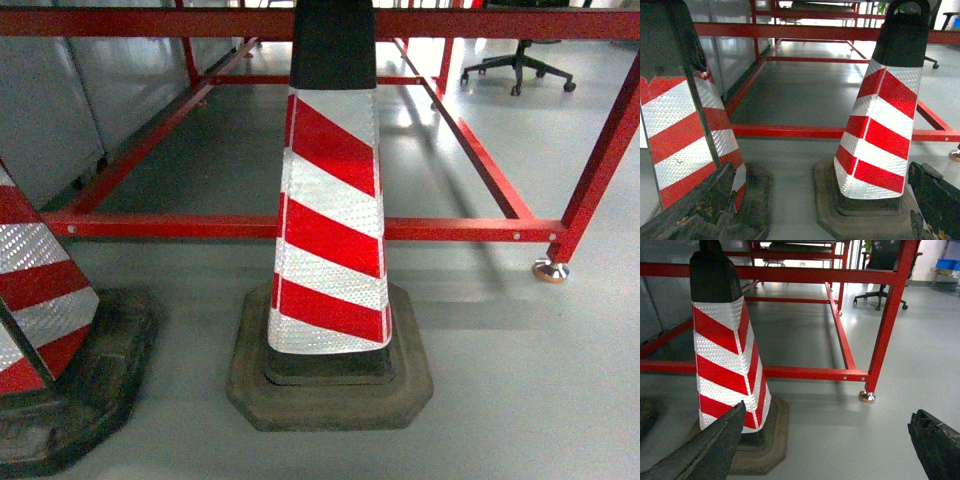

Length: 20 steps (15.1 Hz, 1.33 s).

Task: Sort blue parts and orange caps into right shelf containers

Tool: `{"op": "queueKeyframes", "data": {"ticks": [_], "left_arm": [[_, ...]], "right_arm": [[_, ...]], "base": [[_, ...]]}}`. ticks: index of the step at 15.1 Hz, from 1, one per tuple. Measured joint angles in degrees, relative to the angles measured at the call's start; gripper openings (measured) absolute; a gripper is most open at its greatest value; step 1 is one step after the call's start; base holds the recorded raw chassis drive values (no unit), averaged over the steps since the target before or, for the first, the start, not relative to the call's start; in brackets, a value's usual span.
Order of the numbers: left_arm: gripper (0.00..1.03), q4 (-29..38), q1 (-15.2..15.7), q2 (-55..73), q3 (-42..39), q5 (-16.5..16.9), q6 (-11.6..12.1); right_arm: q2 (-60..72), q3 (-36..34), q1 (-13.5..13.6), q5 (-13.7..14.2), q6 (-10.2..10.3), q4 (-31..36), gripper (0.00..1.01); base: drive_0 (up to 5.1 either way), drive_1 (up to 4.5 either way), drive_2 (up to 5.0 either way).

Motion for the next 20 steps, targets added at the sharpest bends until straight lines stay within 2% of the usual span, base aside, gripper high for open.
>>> {"op": "queueKeyframes", "data": {"ticks": [20], "left_arm": [[0.98, -0.07, 0.0, 0.0, 0.0, -0.07, 0.0]], "right_arm": [[0.0, 0.0, 0.0, -0.02, 0.02, -0.15, 0.98]], "base": [[0.0, 0.0, 0.0]]}}
